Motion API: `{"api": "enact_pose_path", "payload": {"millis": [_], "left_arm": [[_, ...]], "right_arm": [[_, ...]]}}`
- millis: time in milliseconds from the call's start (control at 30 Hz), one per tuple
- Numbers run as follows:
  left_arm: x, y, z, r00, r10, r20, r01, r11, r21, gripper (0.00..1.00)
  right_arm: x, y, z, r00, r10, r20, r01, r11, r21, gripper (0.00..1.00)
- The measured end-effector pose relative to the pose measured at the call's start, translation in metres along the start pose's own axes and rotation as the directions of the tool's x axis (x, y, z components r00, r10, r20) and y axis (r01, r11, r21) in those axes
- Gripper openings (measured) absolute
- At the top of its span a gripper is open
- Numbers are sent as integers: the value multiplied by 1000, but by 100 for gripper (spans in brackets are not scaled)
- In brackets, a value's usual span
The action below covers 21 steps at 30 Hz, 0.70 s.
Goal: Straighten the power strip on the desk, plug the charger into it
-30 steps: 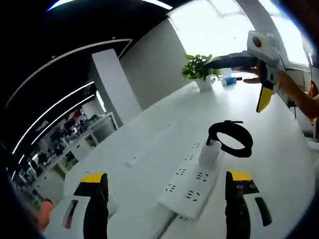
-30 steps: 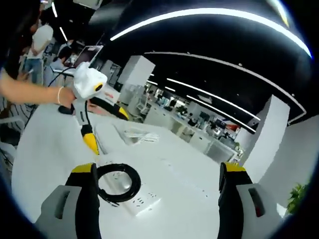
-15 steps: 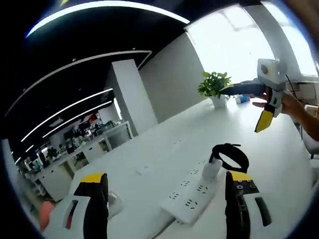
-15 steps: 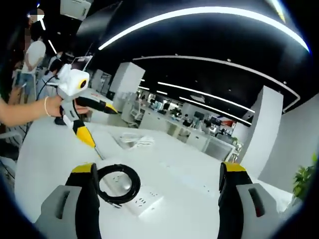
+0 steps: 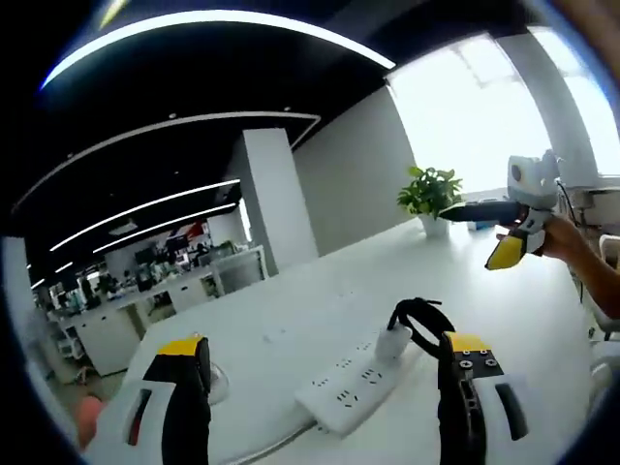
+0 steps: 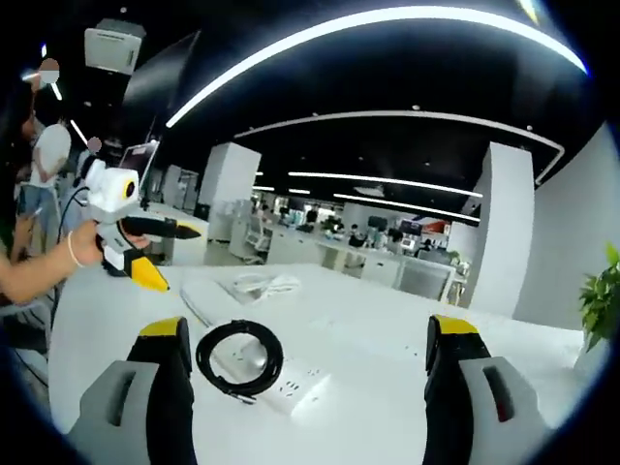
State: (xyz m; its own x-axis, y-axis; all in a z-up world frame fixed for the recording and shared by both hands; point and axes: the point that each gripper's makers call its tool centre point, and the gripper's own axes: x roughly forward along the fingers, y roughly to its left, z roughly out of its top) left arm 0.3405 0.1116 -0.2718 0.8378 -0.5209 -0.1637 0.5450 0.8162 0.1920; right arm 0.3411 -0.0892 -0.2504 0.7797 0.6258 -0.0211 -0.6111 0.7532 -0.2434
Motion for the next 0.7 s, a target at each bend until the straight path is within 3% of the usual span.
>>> {"api": "enact_pose_path", "payload": {"millis": [167,333,500,600,700], "left_arm": [[-8,-6,-4,1000,6,4,-6,1000,-23,99],[-17,-7,-2,999,26,47,-21,996,-88,99],[-31,-22,8,988,-37,148,64,981,-184,99],[-38,-27,5,988,-44,150,70,982,-175,99],[-43,-25,-1,992,-2,128,22,988,-151,99]], "right_arm": [[-12,3,0,1000,-8,19,7,998,56,100],[-20,9,-1,999,-6,32,4,997,75,100],[-31,17,-6,999,-5,39,2,996,93,100],[-36,26,-11,999,9,33,-12,994,108,100],[-41,36,-13,998,28,49,-34,991,126,96]]}}
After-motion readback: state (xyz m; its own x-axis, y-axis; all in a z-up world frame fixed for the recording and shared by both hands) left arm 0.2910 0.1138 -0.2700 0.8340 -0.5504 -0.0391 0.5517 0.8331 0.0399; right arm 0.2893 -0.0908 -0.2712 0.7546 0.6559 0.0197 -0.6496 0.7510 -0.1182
